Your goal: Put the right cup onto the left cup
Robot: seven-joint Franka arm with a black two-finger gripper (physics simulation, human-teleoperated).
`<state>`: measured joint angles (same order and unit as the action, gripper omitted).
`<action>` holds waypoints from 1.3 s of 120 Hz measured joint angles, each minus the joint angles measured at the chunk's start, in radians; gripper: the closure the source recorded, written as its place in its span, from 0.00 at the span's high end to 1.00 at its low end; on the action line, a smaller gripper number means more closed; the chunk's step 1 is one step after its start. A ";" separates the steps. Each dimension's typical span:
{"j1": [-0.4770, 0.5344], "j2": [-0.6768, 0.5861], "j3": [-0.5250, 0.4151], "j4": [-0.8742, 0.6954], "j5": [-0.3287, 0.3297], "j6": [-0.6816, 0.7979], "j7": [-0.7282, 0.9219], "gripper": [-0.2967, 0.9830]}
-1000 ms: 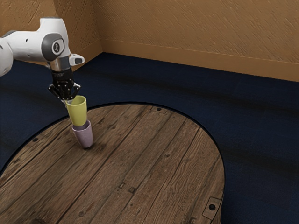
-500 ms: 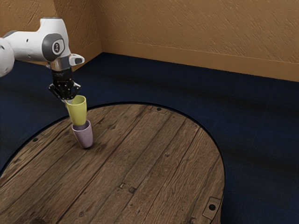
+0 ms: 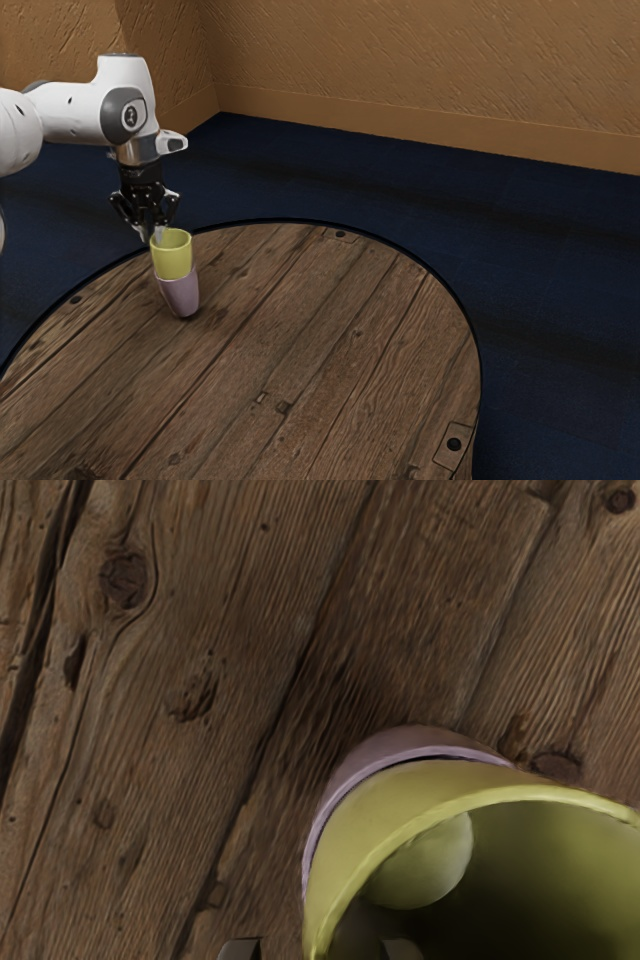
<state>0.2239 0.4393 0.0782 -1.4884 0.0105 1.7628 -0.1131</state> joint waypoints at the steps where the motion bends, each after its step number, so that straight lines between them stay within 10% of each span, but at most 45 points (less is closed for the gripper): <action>1: 0.000 0.000 0.000 0.000 0.000 0.000 0.000 0.38; 48: -0.015 -0.216 -0.060 -0.007 -0.005 -0.085 0.024 0.71; 109: -0.016 -0.255 -0.194 0.264 0.037 -0.469 0.031 0.76; 156: -0.022 -0.381 -0.198 0.105 0.040 -0.394 0.028 0.77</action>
<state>0.2017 0.0581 -0.1197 -1.3832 0.0502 1.3686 -0.0851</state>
